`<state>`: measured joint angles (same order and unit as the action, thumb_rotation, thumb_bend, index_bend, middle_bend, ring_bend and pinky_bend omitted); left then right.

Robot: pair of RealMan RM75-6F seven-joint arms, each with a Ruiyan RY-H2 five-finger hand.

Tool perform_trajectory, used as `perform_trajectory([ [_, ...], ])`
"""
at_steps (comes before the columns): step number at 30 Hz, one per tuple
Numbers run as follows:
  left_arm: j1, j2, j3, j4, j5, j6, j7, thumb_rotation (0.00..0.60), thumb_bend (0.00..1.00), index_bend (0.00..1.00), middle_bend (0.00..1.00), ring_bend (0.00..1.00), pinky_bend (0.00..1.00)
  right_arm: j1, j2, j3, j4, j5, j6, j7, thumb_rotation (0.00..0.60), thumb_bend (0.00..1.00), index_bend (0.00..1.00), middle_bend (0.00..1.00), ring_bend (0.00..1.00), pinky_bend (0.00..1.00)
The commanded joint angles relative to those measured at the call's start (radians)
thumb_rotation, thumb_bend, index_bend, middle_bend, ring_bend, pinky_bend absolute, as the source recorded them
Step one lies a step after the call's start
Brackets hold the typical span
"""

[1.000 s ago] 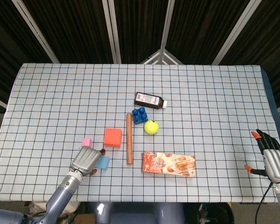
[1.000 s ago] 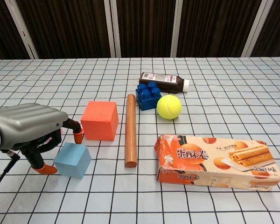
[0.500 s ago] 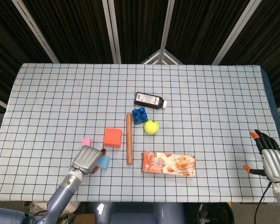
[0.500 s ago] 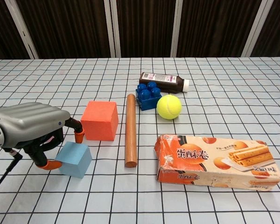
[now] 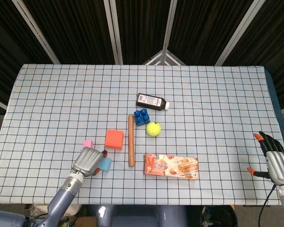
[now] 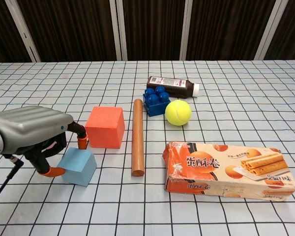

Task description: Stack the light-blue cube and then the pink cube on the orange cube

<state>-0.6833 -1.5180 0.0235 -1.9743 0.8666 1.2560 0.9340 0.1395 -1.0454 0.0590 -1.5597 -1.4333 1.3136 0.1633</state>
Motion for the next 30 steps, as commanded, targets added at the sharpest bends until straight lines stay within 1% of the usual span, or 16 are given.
perform_trajectory([
  [1,0.002,0.003,0.001,-0.002,0.001,0.003,-0.003,0.600,0.32,0.39,0.83,0.79,0.89,0.000,0.000,0.000,0.000,-0.001,0.001,0.000,0.600,0.13,0.00,0.01,0.01,0.10],
  [8,0.002,0.030,-0.020,-0.037,0.013,0.022,-0.015,0.600,0.32,0.38,0.83,0.79,0.89,-0.002,0.001,-0.001,-0.001,-0.004,0.007,0.002,0.600,0.13,0.00,0.01,0.01,0.10],
  [10,-0.002,0.047,-0.035,-0.062,0.010,0.037,-0.008,0.600,0.32,0.38,0.83,0.79,0.89,-0.003,0.002,-0.001,-0.001,-0.004,0.008,0.004,0.600,0.13,0.00,0.01,0.01,0.10],
  [12,-0.007,0.065,-0.060,-0.087,-0.004,0.053,-0.004,0.600,0.32,0.38,0.83,0.79,0.89,-0.004,0.002,-0.001,0.000,-0.006,0.009,0.006,0.600,0.13,0.00,0.01,0.01,0.10],
  [16,-0.027,0.114,-0.128,-0.142,-0.088,0.058,-0.011,0.600,0.32,0.38,0.83,0.79,0.89,-0.005,0.003,-0.002,-0.001,-0.008,0.013,0.006,0.600,0.13,0.00,0.01,0.01,0.10],
  [21,-0.070,0.158,-0.207,-0.176,-0.198,0.072,0.013,0.600,0.32,0.38,0.83,0.79,0.89,-0.005,0.002,-0.001,-0.002,-0.006,0.013,0.003,0.600,0.13,0.00,0.01,0.01,0.10],
  [26,-0.125,0.159,-0.265,-0.179,-0.308,0.066,0.029,0.600,0.32,0.38,0.83,0.79,0.89,-0.005,0.001,-0.001,-0.003,-0.005,0.013,-0.001,0.600,0.13,0.00,0.01,0.01,0.10],
  [30,-0.177,0.144,-0.307,-0.153,-0.394,0.066,0.046,0.600,0.32,0.38,0.83,0.79,0.89,-0.006,0.001,-0.001,-0.003,-0.005,0.015,-0.002,0.600,0.13,0.00,0.01,0.01,0.10],
])
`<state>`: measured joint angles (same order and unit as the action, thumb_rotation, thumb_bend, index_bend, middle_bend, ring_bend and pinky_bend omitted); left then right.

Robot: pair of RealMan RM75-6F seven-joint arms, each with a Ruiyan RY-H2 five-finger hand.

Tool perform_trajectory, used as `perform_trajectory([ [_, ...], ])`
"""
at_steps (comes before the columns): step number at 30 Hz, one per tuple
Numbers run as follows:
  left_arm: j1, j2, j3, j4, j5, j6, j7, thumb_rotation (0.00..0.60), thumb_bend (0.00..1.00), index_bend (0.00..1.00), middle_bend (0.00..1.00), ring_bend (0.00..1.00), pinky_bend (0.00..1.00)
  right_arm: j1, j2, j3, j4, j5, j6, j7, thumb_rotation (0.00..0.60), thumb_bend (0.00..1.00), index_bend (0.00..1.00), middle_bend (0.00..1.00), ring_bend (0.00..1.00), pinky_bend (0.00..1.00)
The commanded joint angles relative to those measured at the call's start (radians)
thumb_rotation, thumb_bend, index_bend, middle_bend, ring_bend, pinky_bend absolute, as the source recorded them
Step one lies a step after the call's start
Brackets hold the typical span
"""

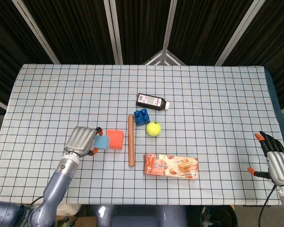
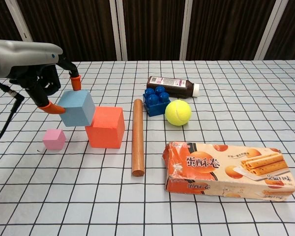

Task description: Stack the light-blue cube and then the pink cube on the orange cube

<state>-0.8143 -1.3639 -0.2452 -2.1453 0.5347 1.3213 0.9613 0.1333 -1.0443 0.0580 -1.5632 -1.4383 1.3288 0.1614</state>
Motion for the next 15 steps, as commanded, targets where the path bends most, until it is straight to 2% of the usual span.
perform_trajectory([
  [1,-0.060,-0.017,-0.045,0.027,-0.080,0.006,0.027,0.600,0.32,0.38,0.83,0.79,0.89,0.000,0.000,0.000,0.001,0.000,0.000,0.001,0.600,0.13,0.00,0.01,0.01,0.10],
  [6,-0.118,-0.061,-0.079,0.064,-0.157,0.035,0.048,0.600,0.32,0.38,0.83,0.79,0.89,-0.001,0.002,0.001,0.003,0.000,0.001,0.008,0.600,0.13,0.00,0.01,0.01,0.10],
  [15,-0.174,-0.115,-0.087,0.106,-0.218,0.080,0.069,0.600,0.32,0.38,0.83,0.79,0.90,-0.002,0.003,0.000,0.010,-0.005,0.003,0.023,0.600,0.13,0.00,0.01,0.01,0.10],
])
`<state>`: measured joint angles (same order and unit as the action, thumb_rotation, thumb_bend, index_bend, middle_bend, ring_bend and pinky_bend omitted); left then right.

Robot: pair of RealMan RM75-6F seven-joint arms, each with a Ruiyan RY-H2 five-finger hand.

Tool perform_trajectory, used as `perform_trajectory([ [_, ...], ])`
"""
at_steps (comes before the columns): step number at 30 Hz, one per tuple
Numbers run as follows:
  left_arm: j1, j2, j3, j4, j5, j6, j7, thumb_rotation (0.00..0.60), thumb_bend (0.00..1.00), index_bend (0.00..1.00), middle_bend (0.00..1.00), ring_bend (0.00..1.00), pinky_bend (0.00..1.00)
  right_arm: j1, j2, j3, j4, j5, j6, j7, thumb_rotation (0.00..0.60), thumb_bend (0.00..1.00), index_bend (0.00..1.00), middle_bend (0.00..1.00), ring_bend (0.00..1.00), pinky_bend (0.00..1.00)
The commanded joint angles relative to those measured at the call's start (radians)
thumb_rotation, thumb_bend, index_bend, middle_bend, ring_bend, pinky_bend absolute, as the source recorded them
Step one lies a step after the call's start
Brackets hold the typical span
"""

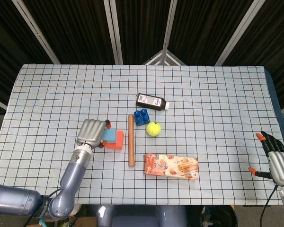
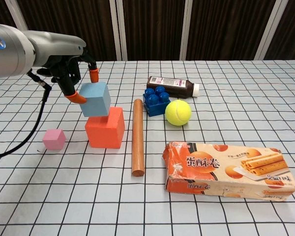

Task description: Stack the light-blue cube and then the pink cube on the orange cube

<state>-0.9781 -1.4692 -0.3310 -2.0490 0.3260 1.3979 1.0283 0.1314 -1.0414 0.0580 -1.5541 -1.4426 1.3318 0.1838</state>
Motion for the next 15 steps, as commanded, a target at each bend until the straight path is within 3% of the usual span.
perform_trajectory([
  [1,-0.014,-0.014,-0.001,0.015,-0.012,0.005,0.002,0.600,0.32,0.38,0.83,0.79,0.90,0.000,0.000,0.000,0.001,0.000,0.000,0.001,0.600,0.13,0.00,0.01,0.01,0.10],
  [15,-0.045,-0.031,0.024,0.054,-0.022,-0.002,-0.008,0.600,0.33,0.38,0.83,0.79,0.89,0.001,-0.001,0.001,0.003,0.003,-0.003,0.002,0.600,0.13,0.00,0.01,0.01,0.10],
])
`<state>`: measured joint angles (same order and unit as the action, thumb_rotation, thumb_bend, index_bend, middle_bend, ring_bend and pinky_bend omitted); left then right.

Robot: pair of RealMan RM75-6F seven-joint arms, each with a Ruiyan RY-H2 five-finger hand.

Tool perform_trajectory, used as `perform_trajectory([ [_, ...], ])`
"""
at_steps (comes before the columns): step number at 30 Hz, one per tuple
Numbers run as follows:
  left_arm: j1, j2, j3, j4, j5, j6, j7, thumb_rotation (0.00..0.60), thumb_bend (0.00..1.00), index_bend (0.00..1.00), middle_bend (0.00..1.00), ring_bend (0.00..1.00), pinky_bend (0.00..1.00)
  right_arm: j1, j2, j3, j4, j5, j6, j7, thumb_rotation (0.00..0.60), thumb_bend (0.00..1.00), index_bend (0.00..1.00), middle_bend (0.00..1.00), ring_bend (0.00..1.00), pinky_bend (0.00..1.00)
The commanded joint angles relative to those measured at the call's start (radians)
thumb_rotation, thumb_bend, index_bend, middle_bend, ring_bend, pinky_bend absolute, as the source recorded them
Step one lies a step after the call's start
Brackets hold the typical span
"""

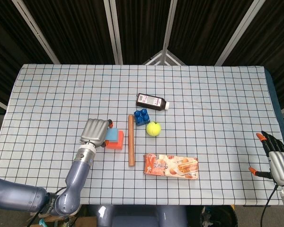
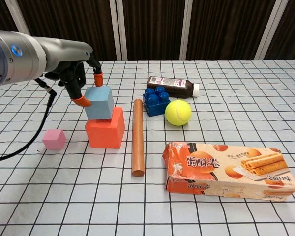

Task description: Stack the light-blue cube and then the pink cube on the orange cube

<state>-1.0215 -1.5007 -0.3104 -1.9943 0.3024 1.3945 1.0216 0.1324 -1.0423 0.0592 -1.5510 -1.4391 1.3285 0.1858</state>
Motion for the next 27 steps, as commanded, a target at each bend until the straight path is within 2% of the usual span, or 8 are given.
perform_trajectory([
  [1,-0.002,0.001,0.006,-0.001,0.002,0.003,-0.001,0.600,0.33,0.38,0.83,0.79,0.89,0.000,0.000,0.000,0.000,0.000,0.001,0.000,0.600,0.13,0.00,0.01,0.01,0.10],
  [10,-0.007,-0.004,0.028,0.000,0.006,0.005,-0.009,0.600,0.33,0.38,0.83,0.79,0.90,-0.001,0.000,0.000,-0.001,-0.001,0.002,-0.001,0.600,0.13,0.00,0.01,0.01,0.10],
  [27,-0.019,-0.007,0.032,0.021,0.000,-0.007,-0.026,0.600,0.33,0.38,0.83,0.79,0.89,-0.002,0.002,0.001,-0.001,0.002,0.002,0.002,0.600,0.13,0.00,0.01,0.01,0.10],
])
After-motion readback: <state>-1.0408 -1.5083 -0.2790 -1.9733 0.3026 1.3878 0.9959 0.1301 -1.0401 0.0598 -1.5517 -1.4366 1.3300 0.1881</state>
